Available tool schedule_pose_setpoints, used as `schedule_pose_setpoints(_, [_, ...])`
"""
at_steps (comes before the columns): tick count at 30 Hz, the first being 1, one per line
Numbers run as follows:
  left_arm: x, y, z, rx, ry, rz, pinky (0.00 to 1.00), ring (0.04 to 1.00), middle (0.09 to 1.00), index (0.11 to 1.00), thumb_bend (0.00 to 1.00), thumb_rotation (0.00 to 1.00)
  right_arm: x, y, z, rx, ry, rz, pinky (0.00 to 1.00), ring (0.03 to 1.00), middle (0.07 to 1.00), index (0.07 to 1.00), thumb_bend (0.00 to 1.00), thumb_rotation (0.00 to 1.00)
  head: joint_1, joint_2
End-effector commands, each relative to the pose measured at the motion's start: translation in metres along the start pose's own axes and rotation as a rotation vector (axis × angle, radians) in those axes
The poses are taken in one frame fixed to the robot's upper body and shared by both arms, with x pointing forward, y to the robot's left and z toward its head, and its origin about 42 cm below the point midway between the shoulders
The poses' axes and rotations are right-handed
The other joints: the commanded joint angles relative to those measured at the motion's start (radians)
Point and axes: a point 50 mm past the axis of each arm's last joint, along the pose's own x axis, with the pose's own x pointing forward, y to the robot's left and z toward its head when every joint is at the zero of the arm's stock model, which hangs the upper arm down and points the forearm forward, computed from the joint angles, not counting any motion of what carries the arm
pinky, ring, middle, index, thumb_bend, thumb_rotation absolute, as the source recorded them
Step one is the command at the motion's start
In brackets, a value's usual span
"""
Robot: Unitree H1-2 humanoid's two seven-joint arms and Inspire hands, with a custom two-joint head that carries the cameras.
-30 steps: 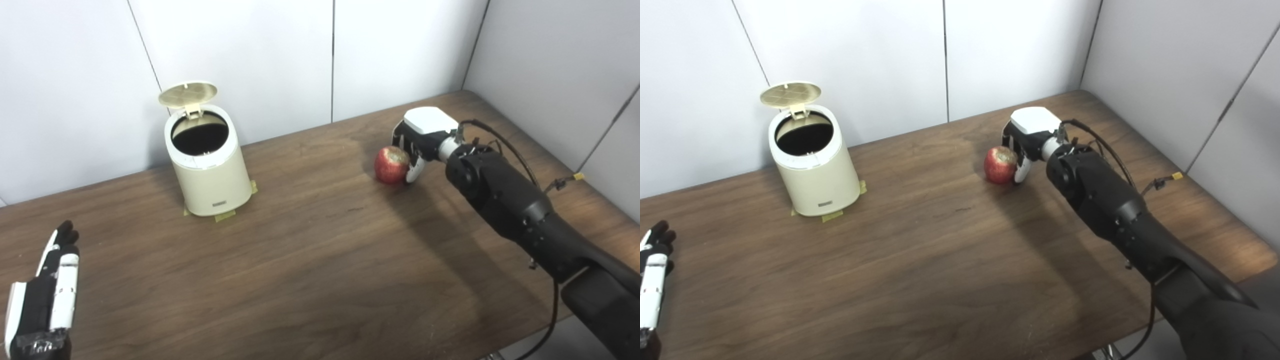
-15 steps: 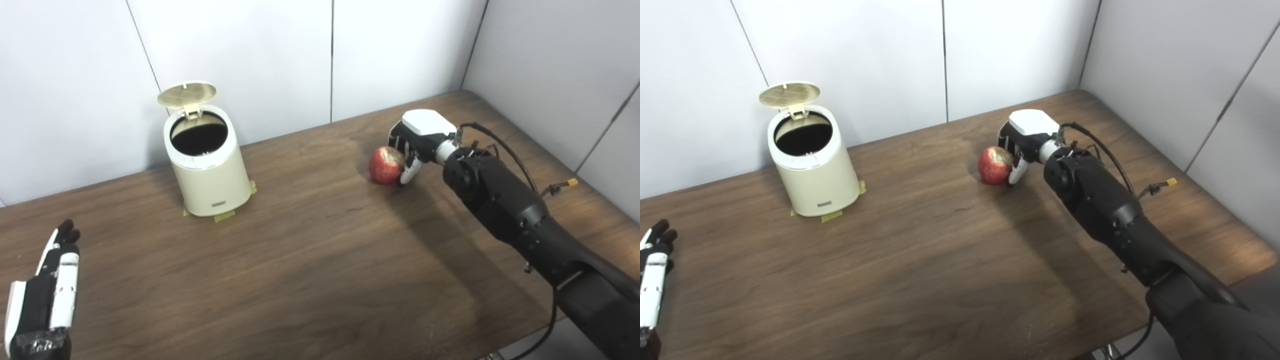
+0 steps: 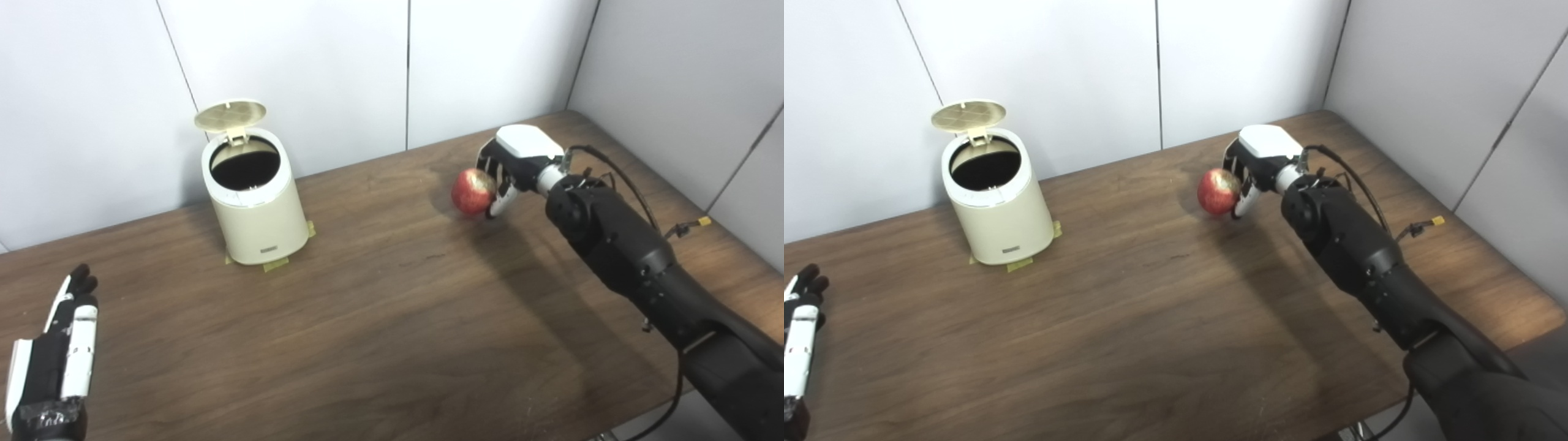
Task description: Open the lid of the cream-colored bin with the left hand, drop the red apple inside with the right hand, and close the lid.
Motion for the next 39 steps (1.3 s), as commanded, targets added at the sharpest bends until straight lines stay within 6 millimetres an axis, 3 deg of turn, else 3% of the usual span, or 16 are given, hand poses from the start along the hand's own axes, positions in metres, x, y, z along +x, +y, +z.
schedule_pose_setpoints(1, [0.006, 0.004, 0.014, 0.017, -0.057, 0.006, 1.0, 0.995, 0.961, 0.987, 0.21, 0.98, 0.004, -0.027, 0.0, 0.053, 0.012, -0.106, 0.43, 0.413, 0.5, 0.494, 0.52, 0.0, -0.002, 0.0])
schedule_pose_setpoints(7, [0.006, 0.004, 0.013, 0.014, -0.055, 0.003, 1.0, 0.999, 0.957, 0.983, 0.2, 0.98, 0.0, -0.026, -0.005, 0.232, 0.034, -0.179, 0.35, 0.38, 0.459, 0.531, 0.52, 0.0, -0.001, -0.003])
schedule_pose_setpoints(14, [0.006, 0.003, 0.011, 0.032, -0.047, 0.006, 1.0, 1.0, 0.952, 0.975, 0.23, 0.97, -0.003, -0.014, 0.004, 0.43, 0.082, -0.188, 0.34, 0.394, 0.448, 0.527, 0.52, 0.0, 0.016, -0.011])
schedule_pose_setpoints(23, [0.004, 0.002, 0.011, 0.04, -0.048, -0.004, 1.0, 0.992, 0.956, 0.978, 0.23, 0.98, -0.007, -0.011, 0.041, 0.54, 0.01, -0.234, 0.39, 0.425, 0.471, 0.495, 0.52, 0.0, 0.075, -0.022])
schedule_pose_setpoints(32, [0.004, -0.002, 0.009, 0.059, -0.049, -0.004, 1.0, 0.976, 0.949, 0.969, 0.27, 0.95, -0.016, -0.028, 0.091, 0.556, -0.135, -0.261, 0.38, 0.424, 0.48, 0.489, 0.52, 0.0, 0.112, -0.024])
schedule_pose_setpoints(39, [0.002, -0.002, 0.006, 0.062, -0.039, -0.004, 1.0, 0.986, 0.954, 0.973, 0.28, 0.96, -0.017, -0.033, 0.096, 0.53, -0.154, -0.267, 0.4, 0.43, 0.492, 0.483, 0.52, 0.0, 0.112, -0.026])
